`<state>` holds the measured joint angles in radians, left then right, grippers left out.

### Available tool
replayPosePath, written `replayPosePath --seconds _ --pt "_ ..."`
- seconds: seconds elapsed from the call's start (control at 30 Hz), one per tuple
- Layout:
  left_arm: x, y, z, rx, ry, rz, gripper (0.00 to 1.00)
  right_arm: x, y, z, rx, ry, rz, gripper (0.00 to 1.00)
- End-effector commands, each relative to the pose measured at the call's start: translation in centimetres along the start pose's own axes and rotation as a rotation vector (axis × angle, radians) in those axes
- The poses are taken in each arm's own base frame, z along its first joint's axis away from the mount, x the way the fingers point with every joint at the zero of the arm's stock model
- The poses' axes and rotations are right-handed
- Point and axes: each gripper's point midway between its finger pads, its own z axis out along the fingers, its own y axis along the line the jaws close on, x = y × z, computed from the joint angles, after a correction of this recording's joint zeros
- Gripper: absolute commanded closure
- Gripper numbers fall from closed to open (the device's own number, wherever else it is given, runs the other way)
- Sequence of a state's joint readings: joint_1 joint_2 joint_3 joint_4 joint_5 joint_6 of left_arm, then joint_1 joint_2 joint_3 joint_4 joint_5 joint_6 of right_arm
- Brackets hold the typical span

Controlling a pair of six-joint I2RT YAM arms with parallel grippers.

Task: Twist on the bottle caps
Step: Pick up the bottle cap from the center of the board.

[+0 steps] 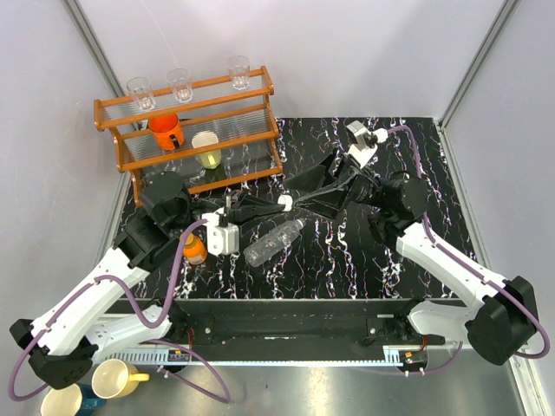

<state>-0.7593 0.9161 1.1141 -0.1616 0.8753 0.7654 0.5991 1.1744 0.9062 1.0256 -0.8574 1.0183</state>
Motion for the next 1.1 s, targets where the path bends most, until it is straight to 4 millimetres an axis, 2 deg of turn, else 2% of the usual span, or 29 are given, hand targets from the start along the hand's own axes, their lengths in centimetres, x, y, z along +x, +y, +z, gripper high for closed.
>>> replayPosePath --seconds 0.0,0.2,0.33,1.07 --pt "-4.6 2.2 -0.3 -0.049 -0.12 0.053 0.99 0.0 2.3 0.4 -0.101 0.002 -0.045 0.24" --pt "-5.3 2.6 -0.2 -0.059 -0.153 0.032 0.99 0.1 3.0 0.4 -0.128 -0.008 -0.048 0.32" --pt "-5.5 2.9 -0.2 -0.074 -0.167 0.035 0.99 0.3 3.1 0.5 -0.129 -0.008 -0.041 0.42" --pt "-5.2 2.0 0.4 -0.042 -0.202 -0.068 1.0 -0.1 3.9 0.9 -0.136 -0.021 0.002 0.53"
